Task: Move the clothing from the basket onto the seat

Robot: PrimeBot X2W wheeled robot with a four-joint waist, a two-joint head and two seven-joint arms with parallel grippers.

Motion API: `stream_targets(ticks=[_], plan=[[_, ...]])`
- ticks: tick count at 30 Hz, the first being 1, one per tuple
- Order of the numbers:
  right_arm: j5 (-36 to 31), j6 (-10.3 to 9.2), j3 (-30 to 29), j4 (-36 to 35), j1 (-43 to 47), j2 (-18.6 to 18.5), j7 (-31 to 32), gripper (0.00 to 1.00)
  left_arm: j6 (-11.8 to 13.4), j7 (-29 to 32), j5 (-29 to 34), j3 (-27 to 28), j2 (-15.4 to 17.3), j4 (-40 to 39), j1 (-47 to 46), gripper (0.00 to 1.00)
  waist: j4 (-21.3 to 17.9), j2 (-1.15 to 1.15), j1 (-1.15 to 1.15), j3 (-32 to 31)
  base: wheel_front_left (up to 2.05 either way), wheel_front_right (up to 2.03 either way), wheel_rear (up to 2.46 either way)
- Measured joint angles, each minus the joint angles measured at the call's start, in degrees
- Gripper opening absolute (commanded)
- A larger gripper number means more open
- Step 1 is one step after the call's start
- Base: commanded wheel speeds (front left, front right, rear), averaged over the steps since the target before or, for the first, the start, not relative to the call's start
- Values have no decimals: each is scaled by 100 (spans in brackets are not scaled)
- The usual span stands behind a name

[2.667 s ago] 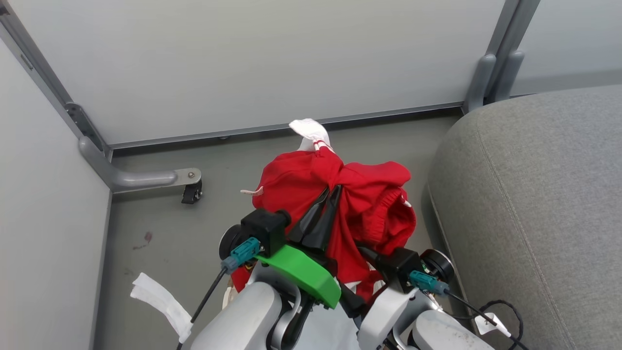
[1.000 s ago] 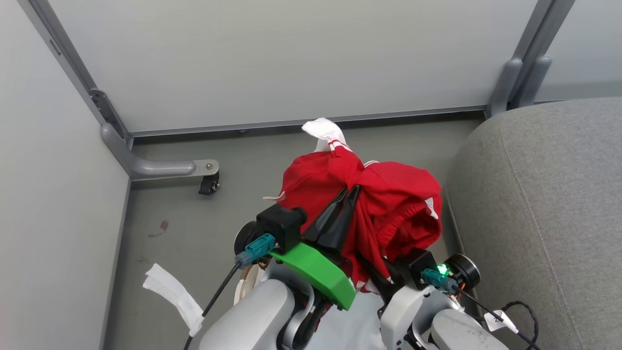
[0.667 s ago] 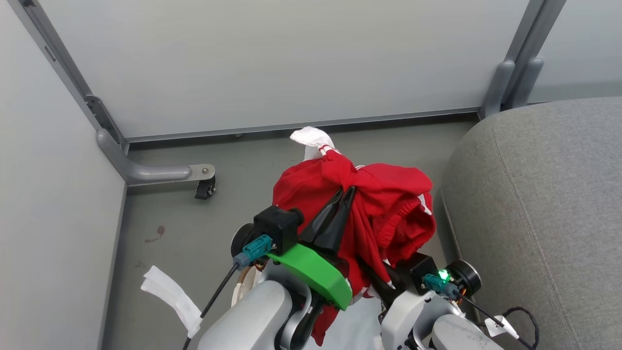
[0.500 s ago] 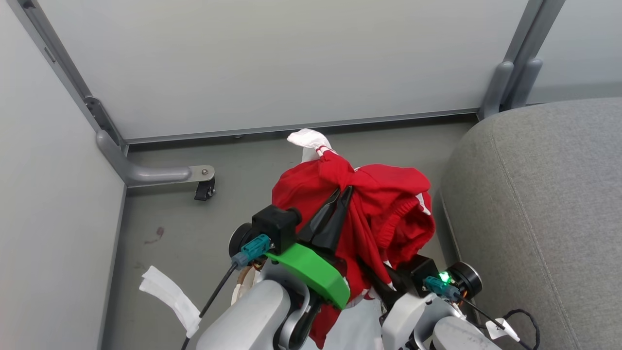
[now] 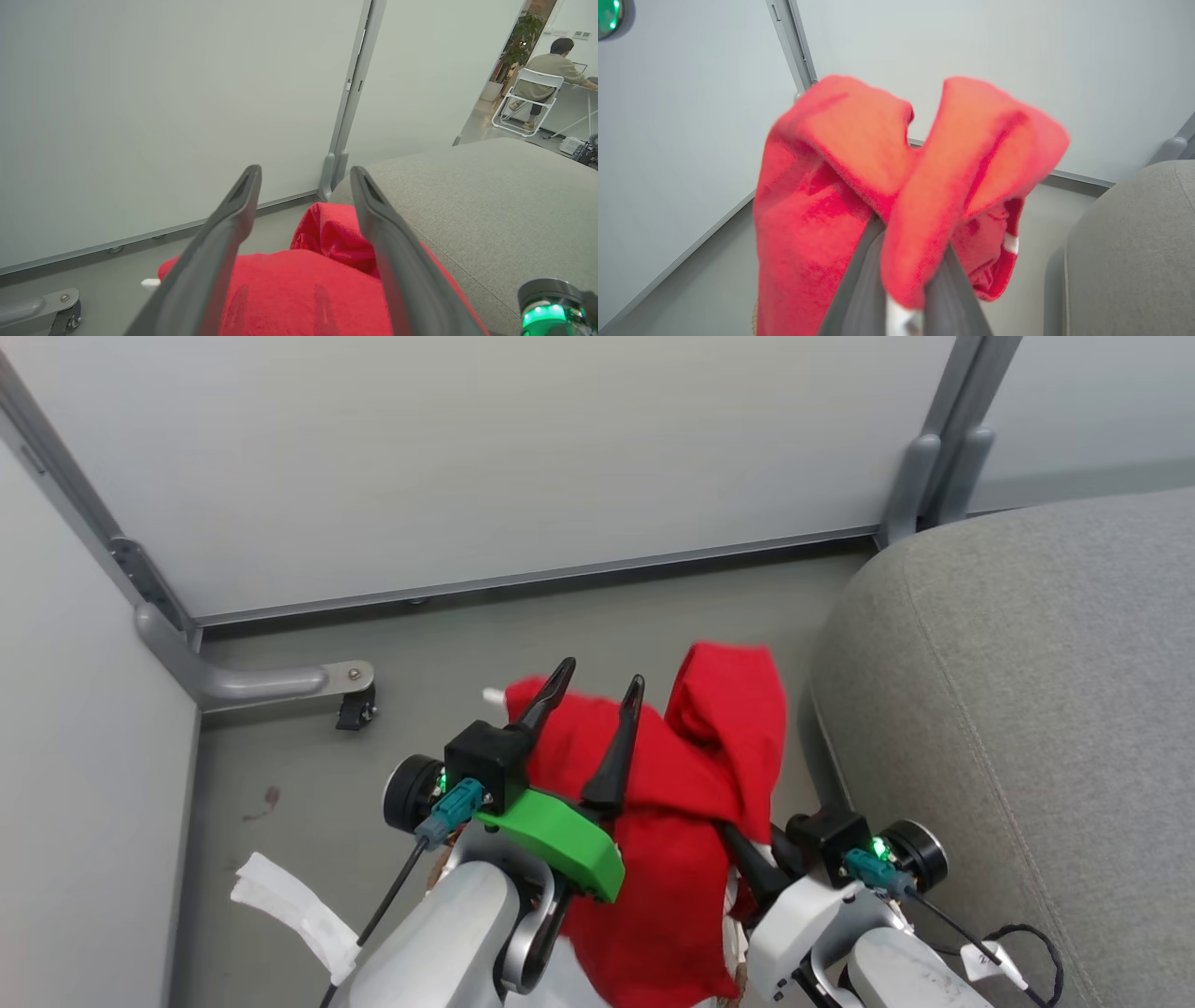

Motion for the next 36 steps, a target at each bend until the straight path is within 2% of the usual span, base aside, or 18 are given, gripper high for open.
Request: stream_targets(ticks=[12, 18, 20, 26, 29, 36], plan=[[-55, 0, -558, -889, 193, -2, 4, 0, -390, -1, 834, 843, -1, 258, 357, 100, -970, 0, 0, 153, 0, 0, 0], [-20, 0, -747, -1144, 231, -1, 5, 0, -522, -1, 940, 1027, -2, 215, 481, 100, -1568, 0, 0, 239, 0, 0, 0], [-26, 0, -813, -1220, 230, 2, 4, 0, -564, 0, 704, 1095, -5, 160, 545, 100, -1764, 0, 0, 264, 0, 0, 0], [-44, 0, -1094, -1466, 144, -4, 5, 0, -595, 0, 711, 1067, -8, 16, 563, 100, -2382, 0, 0, 337, 0, 0, 0], [-145, 0, -1419, -1679, 72, -4, 4, 0, -641, -1, 732, 894, -10, 12, 541, 100, -2671, 0, 0, 393, 0, 0, 0], [-580, 0, -1828, -1983, -451, -126, 5, 0, -700, -1, 747, 635, -11, 36, 304, 100, -2957, 0, 0, 685, 0, 0, 0]])
